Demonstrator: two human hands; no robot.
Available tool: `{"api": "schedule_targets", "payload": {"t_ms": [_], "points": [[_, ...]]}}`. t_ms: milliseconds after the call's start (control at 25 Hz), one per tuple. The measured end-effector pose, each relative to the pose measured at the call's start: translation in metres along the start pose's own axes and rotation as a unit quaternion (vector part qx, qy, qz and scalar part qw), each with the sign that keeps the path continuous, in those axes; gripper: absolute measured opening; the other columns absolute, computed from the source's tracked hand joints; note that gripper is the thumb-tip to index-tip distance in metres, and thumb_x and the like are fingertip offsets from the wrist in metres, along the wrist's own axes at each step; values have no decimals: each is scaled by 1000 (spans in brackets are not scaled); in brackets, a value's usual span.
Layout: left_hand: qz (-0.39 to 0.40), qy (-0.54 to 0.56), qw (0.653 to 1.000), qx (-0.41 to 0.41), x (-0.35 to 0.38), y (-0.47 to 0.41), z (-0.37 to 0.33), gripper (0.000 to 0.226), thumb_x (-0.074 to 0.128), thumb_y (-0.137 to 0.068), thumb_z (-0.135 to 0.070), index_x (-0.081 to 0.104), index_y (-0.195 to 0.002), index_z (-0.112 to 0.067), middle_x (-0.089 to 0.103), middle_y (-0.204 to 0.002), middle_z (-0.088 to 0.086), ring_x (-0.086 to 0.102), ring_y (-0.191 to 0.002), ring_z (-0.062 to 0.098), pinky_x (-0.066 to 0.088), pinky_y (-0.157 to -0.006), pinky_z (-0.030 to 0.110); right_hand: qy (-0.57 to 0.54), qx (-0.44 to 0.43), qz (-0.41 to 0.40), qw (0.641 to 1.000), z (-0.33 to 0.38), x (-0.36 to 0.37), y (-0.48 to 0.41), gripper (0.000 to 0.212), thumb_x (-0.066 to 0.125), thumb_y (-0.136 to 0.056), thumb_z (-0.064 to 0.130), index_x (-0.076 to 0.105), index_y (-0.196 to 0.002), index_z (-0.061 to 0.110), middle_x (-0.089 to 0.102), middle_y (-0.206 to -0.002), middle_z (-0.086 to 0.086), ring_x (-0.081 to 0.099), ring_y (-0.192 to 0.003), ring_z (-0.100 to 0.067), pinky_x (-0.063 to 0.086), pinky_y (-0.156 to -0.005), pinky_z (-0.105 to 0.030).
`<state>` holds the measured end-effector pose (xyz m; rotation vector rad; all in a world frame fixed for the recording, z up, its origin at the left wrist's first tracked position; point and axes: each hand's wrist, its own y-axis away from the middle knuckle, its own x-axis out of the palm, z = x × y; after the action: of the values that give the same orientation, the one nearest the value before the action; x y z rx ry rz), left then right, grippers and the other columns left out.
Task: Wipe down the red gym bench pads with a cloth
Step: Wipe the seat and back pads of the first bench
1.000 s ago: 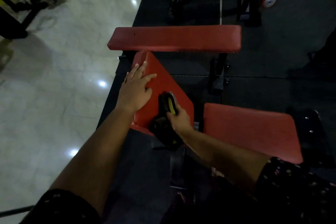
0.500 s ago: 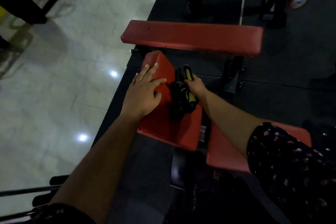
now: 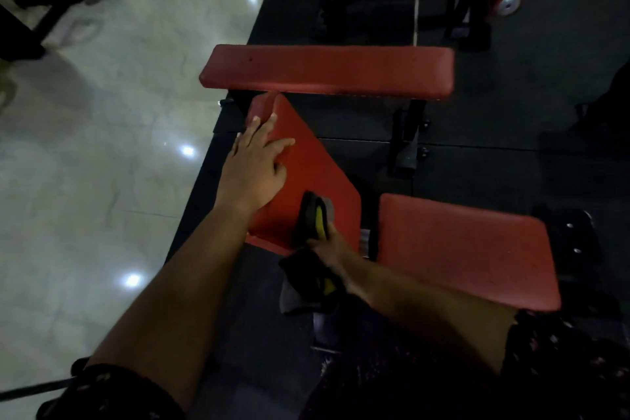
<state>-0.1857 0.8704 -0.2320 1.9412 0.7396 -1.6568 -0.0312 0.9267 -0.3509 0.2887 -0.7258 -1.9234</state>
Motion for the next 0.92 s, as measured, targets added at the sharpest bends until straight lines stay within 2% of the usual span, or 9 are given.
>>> {"api": "schedule_targets", "payload": {"t_ms": [40, 120, 240, 320, 480, 560, 680, 760, 920], "points": [[-2, 2, 1000, 6, 0, 1, 0, 53, 52, -91, -20, 46, -142, -33, 20, -161, -5, 6, -150, 20, 20, -119, 51, 28, 8, -25, 999, -12, 13, 14, 85, 62, -83, 12, 19, -148, 43, 60, -114, -17, 64, -84, -19, 50, -65, -24], [-9, 0, 1000, 20, 1, 2, 1, 54, 52, -91, -18, 44, -143, -32, 28, -157, -5, 7, -150, 21, 21, -119, 51, 58, 11, -58, 997, -31, 33, 36, 96, 60, -71, 25, 8, -147, 55, 54, -113, -14, 60, -92, -26, 50, -72, -30], [-17, -7, 1000, 25, 2, 2, 1, 54, 52, -91, -19, 45, -142, -31, 31, -156, -5, 8, -150, 22, 22, -118, 51, 38, -2, -87, 996, -38, 36, 46, 96, 58, -81, 11, 0, -143, 56, 39, -118, -7, 51, -103, -26, 48, -90, -35], [-11, -29, 999, 21, 1, 1, 1, 55, 51, -90, -21, 43, -144, -32, 27, -157, -5, 5, -150, 23, 22, -118, 52, 44, -10, -93, 995, -43, 23, 28, 98, 56, -83, 3, -1, -138, 60, 37, -113, -5, 50, -97, -24, 49, -82, -27], [61, -125, 990, 28, -2, -1, -4, 71, 55, -87, -36, 26, -152, -36, 4, -164, -3, -10, -150, 29, 10, -121, 52, 128, -17, -114, 985, -28, -11, -11, 97, 58, -79, 8, 8, -144, 60, 52, -114, -14, 59, -95, -32, 51, -80, -32], [67, -132, 989, 17, -2, -3, -7, 74, 57, -85, -39, 26, -152, -36, -1, -164, -3, -11, -149, 29, 8, -121, 52, 200, -50, -80, 975, -6, -32, -33, 93, 59, -81, 6, 13, -148, 52, 48, -121, -16, 57, -104, -34, 46, -84, -27], [40, -113, 993, 4, 0, -4, -8, 70, 58, -81, -42, 36, -147, -36, 6, -164, -5, -7, -150, 28, 10, -120, 51, 258, -83, -59, 961, 42, -65, -85, 93, 58, -81, 6, 13, -149, 49, 47, -124, -21, 56, -108, -38, 48, -93, -32], [31, -112, 993, 1, 3, -4, -7, 67, 59, -81, -46, 40, -145, -35, 9, -163, -6, -4, -150, 27, 13, -120, 51, 276, -86, -56, 956, 67, -76, -119, 93, 58, -80, 5, 15, -150, 48, 52, -121, -22, 59, -103, -39, 51, -91, -38], [12, -115, 993, -1, 7, -2, -4, 64, 59, -81, -47, 45, -142, -33, 12, -163, -7, -2, -151, 26, 12, -119, 48, 219, -70, -37, 972, 73, -80, -140, 88, 54, -84, 3, 16, -151, 45, 56, -121, -16, 61, -102, -32, 52, -86, -33]]}}
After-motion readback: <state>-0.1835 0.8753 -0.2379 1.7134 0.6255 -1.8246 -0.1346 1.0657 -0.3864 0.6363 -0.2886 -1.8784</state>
